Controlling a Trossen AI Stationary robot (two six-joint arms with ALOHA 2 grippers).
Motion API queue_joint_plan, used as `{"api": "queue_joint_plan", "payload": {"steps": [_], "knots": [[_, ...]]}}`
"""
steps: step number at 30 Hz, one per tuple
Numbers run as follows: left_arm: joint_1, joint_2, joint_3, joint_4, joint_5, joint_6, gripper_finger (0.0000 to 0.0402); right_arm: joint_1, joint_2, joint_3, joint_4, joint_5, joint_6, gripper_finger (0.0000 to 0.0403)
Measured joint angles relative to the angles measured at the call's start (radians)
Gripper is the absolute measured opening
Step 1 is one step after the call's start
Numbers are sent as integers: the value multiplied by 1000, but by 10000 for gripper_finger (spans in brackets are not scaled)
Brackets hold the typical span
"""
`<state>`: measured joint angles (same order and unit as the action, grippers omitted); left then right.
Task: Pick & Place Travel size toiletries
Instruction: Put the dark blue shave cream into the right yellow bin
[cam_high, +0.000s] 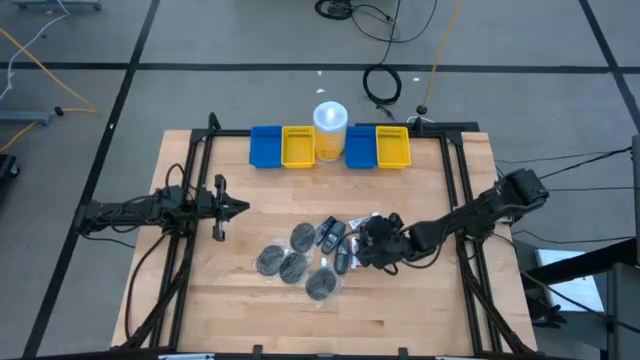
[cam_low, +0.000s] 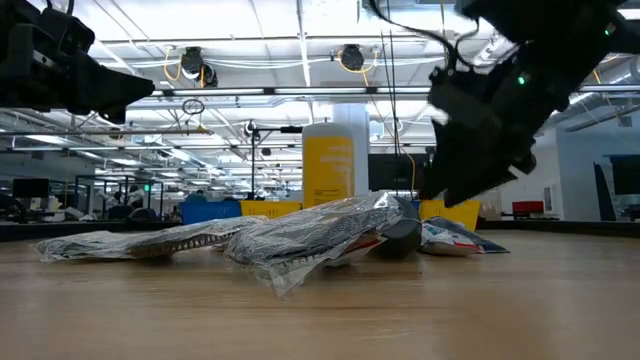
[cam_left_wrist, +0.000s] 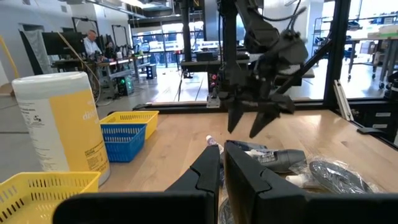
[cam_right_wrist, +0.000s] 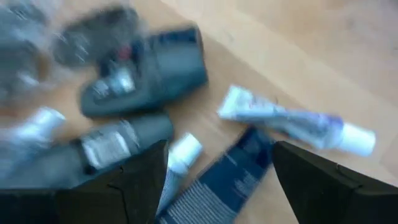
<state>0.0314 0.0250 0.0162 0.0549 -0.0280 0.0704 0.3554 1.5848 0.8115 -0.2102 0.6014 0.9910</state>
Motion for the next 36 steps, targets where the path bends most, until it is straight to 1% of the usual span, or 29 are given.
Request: {"api": "queue_joint_plan", "payload": {"steps": [9, 12, 16, 21, 25, 28, 31, 34, 36], "knots": [[0, 0, 0, 1, 0, 0, 26, 0, 122, -1, 7, 0, 99, 281], [0, 0, 0, 1, 0, 0, 26, -2, 149, 1, -5, 3, 121, 273], [0, 0, 0, 1, 0, 0, 26, -1, 159, 2, -14, 4, 120, 238], [0, 0, 0, 1, 0, 0, 26, -1, 151, 1, -27, 13, 87, 168], [0, 0, 0, 1, 0, 0, 26, -5, 118, -1, -42, 11, 59, 112], [0, 0, 0, 1, 0, 0, 26, -7, 46, -3, -58, -3, 43, 82], [0, 0, 0, 1, 0, 0, 26, -13, -46, -3, -48, 2, 4, 66], [0, 0, 0, 1, 0, 0, 26, -53, -151, -2, -30, 74, -79, 62], [0, 0, 0, 1, 0, 0, 26, -116, -211, -1, -25, 125, -145, 62]]}}
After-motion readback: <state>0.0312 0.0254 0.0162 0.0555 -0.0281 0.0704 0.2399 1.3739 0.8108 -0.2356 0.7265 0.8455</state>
